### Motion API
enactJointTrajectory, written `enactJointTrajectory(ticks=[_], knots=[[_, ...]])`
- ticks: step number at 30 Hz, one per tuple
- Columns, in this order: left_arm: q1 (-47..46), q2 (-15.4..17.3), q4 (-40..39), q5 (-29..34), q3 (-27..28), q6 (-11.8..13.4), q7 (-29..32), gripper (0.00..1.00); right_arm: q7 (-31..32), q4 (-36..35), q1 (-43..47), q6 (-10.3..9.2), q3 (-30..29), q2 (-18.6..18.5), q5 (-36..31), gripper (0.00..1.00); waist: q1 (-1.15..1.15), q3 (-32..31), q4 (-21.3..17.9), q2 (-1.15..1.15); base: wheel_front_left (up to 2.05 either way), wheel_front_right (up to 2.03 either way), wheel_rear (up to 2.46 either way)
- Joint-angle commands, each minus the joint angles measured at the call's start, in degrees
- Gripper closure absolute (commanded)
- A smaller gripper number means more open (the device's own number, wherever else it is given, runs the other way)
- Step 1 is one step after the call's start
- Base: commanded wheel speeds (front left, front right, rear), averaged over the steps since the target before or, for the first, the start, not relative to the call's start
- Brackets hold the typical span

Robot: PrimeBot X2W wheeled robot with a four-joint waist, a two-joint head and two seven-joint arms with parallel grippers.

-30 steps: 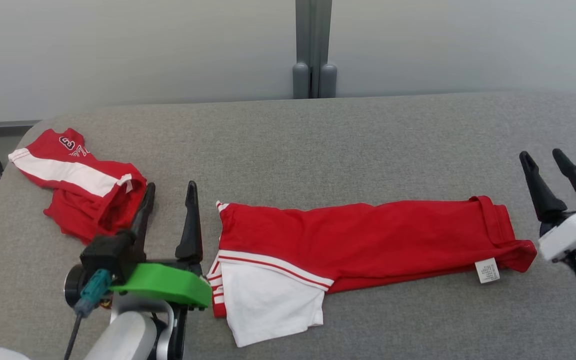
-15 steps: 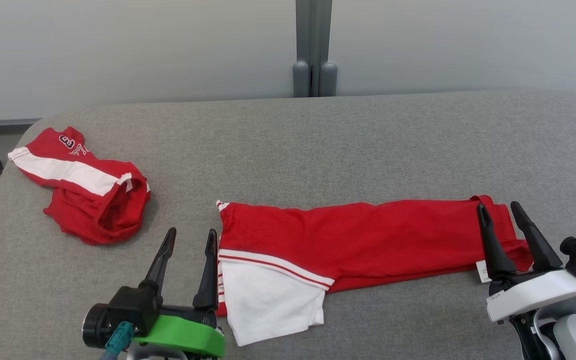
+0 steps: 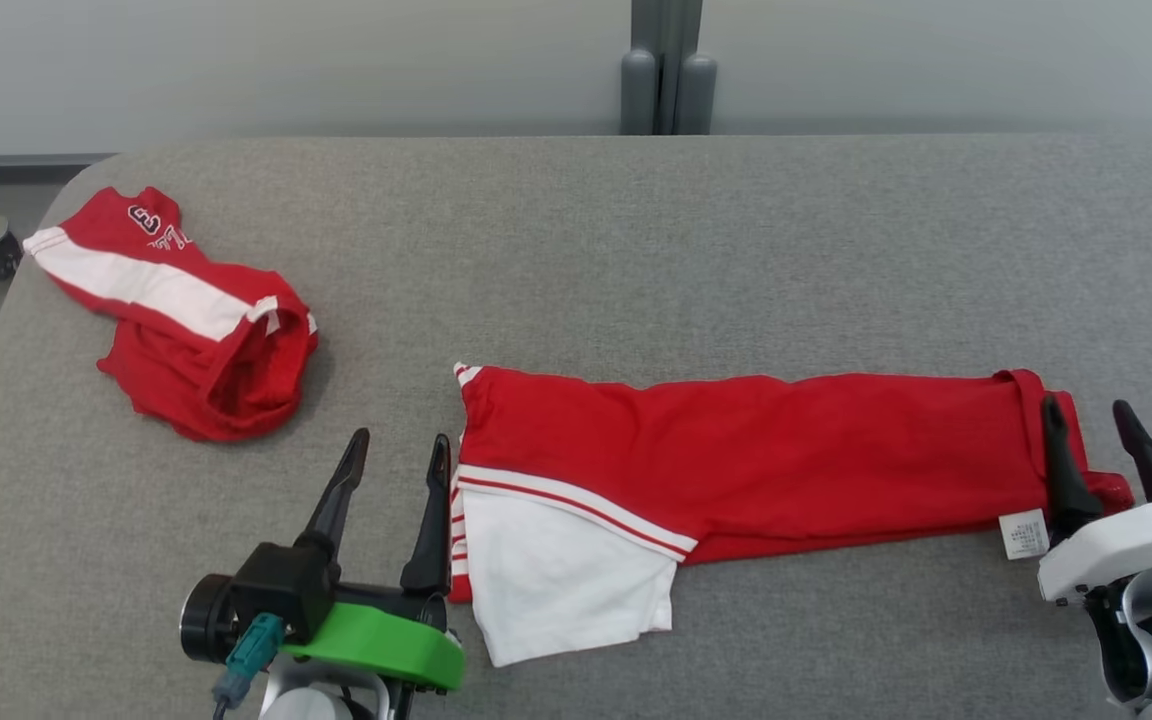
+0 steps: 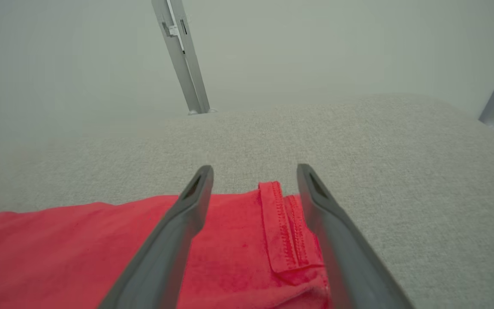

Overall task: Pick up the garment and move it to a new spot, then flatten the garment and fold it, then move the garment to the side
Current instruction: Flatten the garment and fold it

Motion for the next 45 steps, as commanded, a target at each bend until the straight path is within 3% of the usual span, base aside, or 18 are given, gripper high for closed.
enactJointTrajectory(ticks=[1,7,13,22,23,24,30,37,45], knots=[[-1.3,0.0,0.1,-0.5,-0.4,0.5,0.0,0.00,-0.1,3.2,-1.8,0.00,-1.2,-0.1,-1.1,0.00,0.00,1.8,2.0,0.00,0.00,0.00,0.00],[-2.2,0.0,0.6,-0.9,-1.4,0.9,0.0,0.00,0.2,16.2,-5.7,0.00,-4.2,-0.1,-3.4,0.00,0.00,2.4,3.7,0.00,0.00,0.00,0.00],[-2.3,0.0,1.1,0.0,-0.9,0.5,0.0,0.00,-0.1,24.7,-7.5,0.00,-6.4,0.6,-4.7,0.00,0.00,2.3,4.3,0.00,0.00,0.00,0.00],[-1.7,0.0,1.5,0.5,-0.4,0.3,0.0,0.00,0.0,26.5,-7.1,0.00,-4.5,3.9,-3.1,0.00,0.00,1.6,3.3,0.00,0.00,0.00,0.00],[-1.8,0.0,1.5,0.5,-0.4,0.2,0.0,0.00,0.0,26.4,-7.0,0.00,-4.2,3.9,-2.9,0.66,0.00,1.5,3.2,0.00,0.00,0.00,0.00],[-1.8,0.0,1.5,0.6,-0.5,0.2,0.0,0.00,0.0,26.2,-7.0,0.00,-4.1,3.8,-2.7,1.00,0.00,1.4,3.1,0.00,0.00,0.00,0.00],[-1.8,0.0,1.7,0.6,-0.4,0.1,0.0,0.00,-0.1,25.1,-6.7,-0.06,-7.1,1.1,-1.7,1.00,0.00,0.7,2.4,0.00,0.00,0.00,0.00],[-1.3,0.0,1.8,0.5,-0.1,0.0,0.0,0.00,-0.1,26.0,-6.4,-0.06,-14.8,-2.8,-4.3,1.00,0.00,-0.4,1.9,0.00,0.00,0.00,0.00],[0.3,0.0,2.1,-0.5,0.1,0.0,0.0,0.00,-0.1,22.6,-6.6,-0.05,-18.2,-1.7,-7.0,1.00,0.00,-3.6,1.3,0.00,0.00,0.00,0.00]])
